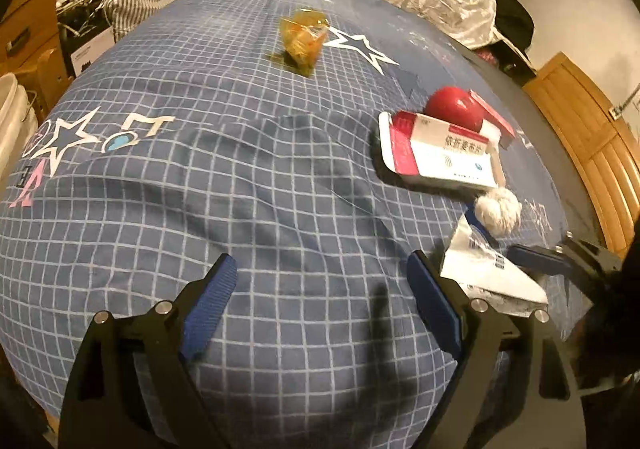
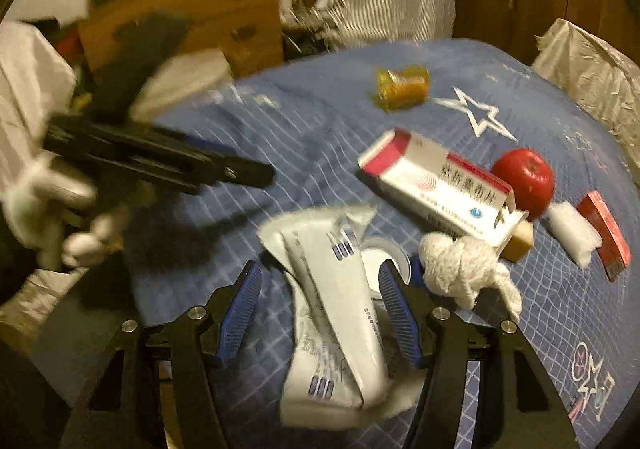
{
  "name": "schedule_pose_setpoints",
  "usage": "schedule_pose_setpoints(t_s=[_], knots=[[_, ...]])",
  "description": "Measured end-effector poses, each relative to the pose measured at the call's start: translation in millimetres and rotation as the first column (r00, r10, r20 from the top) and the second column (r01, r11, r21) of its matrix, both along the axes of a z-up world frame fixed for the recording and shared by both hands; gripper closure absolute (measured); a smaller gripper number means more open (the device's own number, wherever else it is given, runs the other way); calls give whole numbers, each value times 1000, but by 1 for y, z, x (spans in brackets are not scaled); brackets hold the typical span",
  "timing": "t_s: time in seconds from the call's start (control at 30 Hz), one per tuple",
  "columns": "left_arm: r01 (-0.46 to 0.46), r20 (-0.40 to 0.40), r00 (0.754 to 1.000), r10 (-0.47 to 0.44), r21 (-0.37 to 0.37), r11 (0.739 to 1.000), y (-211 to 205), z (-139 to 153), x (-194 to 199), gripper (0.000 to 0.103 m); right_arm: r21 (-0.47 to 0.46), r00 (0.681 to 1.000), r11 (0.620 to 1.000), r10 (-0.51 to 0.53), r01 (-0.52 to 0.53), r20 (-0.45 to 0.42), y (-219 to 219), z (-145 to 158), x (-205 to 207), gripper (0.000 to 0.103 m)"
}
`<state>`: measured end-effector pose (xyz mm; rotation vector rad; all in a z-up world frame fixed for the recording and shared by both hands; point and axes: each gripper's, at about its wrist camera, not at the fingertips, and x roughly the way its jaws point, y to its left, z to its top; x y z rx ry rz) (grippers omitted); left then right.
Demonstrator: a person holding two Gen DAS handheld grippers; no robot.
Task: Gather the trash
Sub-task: 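Grasp the white cup lid with the left tool while the right tool grasps the white wipes packet, then carry the cup lid and wipes packet with both tools over the bucket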
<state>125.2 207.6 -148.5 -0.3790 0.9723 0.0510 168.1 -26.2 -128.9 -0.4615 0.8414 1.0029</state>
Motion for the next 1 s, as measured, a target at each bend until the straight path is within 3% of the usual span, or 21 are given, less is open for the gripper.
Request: schedule_pose_setpoints(t_s=[0.07, 0.17, 0.3, 0.4, 0.53, 0.63, 0.77, 1.0], knots=[[14, -3, 1000, -14, 13, 1000, -5, 0, 0, 20, 14, 999, 999, -42, 42, -3, -6, -1, -4, 62], [62, -6, 998, -61, 43, 997, -16, -1, 0, 20, 80, 994, 991, -100, 104, -53, -36, 5, -13, 68], [160, -8, 987, -160, 82, 984, -45, -2, 9, 20, 137, 970, 965, -207, 224, -125, -87, 8, -17, 69], [266, -6, 964, -266, 96, 959, -77, -3, 15, 20, 144, 919, 910, -373, 389, -126, -136, 8, -10, 69], [353, -12, 935, -354, 137, 926, -118, -8, 28, 20, 91, 854, 850, -512, 519, -90, -167, -1, 3, 68], [365, -14, 930, -367, 142, 920, -135, -9, 41, 20, 48, 864, 864, -496, 500, -86, -163, -9, 4, 64], [388, -29, 921, -389, 161, 907, -151, -10, 50, 20, 2, 889, 892, -451, 452, -78, -157, -8, 10, 50], [368, -53, 929, -366, 234, 900, -175, -17, 62, 41, -58, 899, 902, -431, 428, -73, -145, -16, 26, 49]])
